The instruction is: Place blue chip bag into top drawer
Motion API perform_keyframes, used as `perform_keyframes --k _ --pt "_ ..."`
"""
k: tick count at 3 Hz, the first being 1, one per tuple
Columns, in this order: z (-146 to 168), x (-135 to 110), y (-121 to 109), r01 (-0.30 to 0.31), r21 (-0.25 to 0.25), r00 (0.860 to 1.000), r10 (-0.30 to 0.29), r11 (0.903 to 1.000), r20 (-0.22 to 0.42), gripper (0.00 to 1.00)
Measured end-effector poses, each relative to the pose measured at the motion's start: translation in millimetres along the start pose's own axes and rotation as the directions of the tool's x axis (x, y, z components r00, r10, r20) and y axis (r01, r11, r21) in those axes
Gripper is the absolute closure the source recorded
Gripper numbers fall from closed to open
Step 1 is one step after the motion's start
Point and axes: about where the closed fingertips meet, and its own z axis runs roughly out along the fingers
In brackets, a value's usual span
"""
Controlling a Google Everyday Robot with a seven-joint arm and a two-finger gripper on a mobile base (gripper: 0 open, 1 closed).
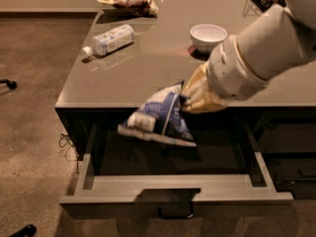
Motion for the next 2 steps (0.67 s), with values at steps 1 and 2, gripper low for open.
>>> perform_keyframes --k 1,2 --pt "31.4 -7.2 63.6 0.034 -0.131 0.999 -0.037 0.9908 -0.018 1.00" --pt "31.8 -7.2 63.9 0.034 -0.131 0.999 -0.036 0.9908 -0.018 1.00"
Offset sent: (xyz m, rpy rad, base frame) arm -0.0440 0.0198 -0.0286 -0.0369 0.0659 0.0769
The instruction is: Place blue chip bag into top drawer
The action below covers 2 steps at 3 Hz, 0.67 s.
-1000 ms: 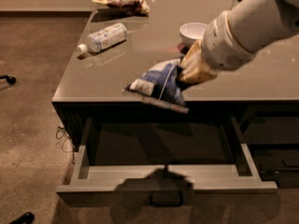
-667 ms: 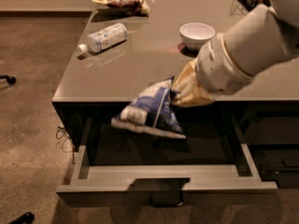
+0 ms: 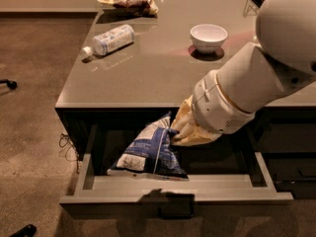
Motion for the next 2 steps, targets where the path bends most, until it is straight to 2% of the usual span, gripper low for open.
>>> perform_keyframes --k 1,2 --pt "33 20 0 -0.057 -0.001 0.997 0.057 0.9984 0.045 1.00" --pt "80 42 -13 -0.106 0.015 0.990 0.104 0.9943 0.091 1.00"
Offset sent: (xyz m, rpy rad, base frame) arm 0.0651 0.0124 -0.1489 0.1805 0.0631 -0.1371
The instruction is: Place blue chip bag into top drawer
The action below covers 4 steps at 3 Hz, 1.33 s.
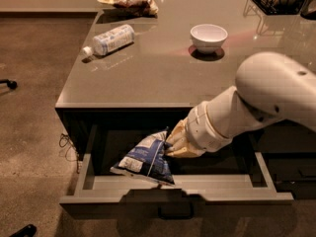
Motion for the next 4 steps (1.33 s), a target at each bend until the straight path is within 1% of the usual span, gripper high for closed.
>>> perform_keyframes --k 1,2,3,4 --pt "38 14 -18 -0.022 0.018 1.000 0.022 0.9996 0.012 1.00" --pt "69 25 -31 -0.053 0.032 0.999 0.053 0.9981 0.003 0.86" --pt "91 29 -42 -0.084 0.055 0.996 0.083 0.9950 0.017 0.62" --pt "103 30 -48 -0.103 0.076 0.994 0.101 0.9917 0.037 0.39"
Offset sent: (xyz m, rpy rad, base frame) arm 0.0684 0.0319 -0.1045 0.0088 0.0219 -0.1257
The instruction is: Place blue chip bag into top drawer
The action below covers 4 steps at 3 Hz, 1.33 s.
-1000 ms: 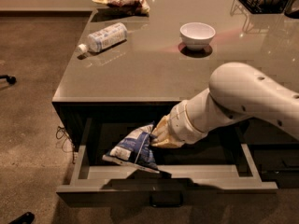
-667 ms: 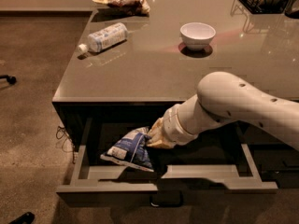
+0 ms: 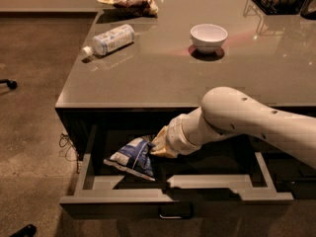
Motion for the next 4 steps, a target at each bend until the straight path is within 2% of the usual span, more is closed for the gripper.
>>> perform_keyframes --k 1,2,3,4 --pt "1 0 -1 -0.012 0.020 1.000 0.011 0.9997 0.011 0.16" --pt "-18 8 12 -0.041 0.041 0.999 0.041 0.9983 0.002 0.00" --pt "-51 20 29 -0.078 0.074 0.997 0.079 0.9942 -0.014 0.00" --pt "-100 27 45 -0.100 0.130 0.994 0.104 0.9864 -0.024 0.00"
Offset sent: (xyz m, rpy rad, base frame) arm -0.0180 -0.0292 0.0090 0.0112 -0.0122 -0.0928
